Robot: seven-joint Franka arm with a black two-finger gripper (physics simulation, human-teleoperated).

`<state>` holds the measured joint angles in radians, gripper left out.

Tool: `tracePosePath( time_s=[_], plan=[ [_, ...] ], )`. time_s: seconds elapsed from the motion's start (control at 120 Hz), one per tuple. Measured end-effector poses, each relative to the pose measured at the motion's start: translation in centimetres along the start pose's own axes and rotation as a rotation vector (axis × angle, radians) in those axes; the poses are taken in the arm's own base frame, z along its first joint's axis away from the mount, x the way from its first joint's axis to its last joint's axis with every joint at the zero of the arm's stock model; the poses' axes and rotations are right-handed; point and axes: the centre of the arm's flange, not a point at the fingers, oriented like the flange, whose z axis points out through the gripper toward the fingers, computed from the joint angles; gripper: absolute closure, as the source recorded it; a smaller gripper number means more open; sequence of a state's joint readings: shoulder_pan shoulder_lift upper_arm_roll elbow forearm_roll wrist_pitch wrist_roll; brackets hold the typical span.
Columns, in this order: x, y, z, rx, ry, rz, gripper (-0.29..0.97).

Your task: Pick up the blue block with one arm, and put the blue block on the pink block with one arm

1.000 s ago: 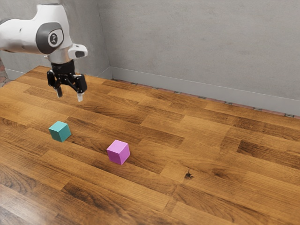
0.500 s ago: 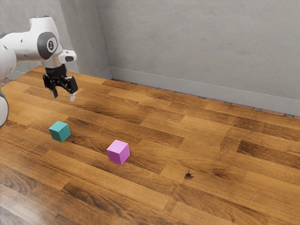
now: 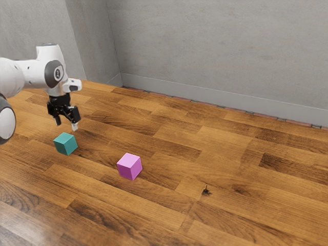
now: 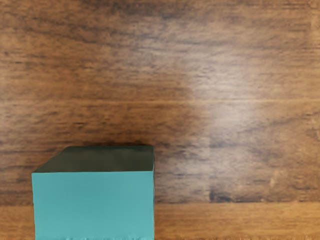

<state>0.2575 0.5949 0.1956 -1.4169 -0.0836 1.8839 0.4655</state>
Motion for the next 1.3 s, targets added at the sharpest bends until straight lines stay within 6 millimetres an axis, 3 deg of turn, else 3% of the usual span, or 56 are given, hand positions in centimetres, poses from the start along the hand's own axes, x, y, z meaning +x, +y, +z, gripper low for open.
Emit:
tracePosePath(
  time_s=[0.267,0.533,0.825,1.083,1.3],
  plan=[
    [-1.9,-1.7,3.6,0.025,-0.045,0.006,0.00],
    [-1.9,-2.7,4.0,0.050,-0.014,0.023,0.00],
    [-1.1,-2.9,7.5,0.040,-0.020,0.044,0.00],
    [-0.8,-3.0,8.7,0.023,0.003,0.052,0.00],
    [-1.1,-3.5,9.2,0.021,0.016,0.054,0.18]
  ],
)
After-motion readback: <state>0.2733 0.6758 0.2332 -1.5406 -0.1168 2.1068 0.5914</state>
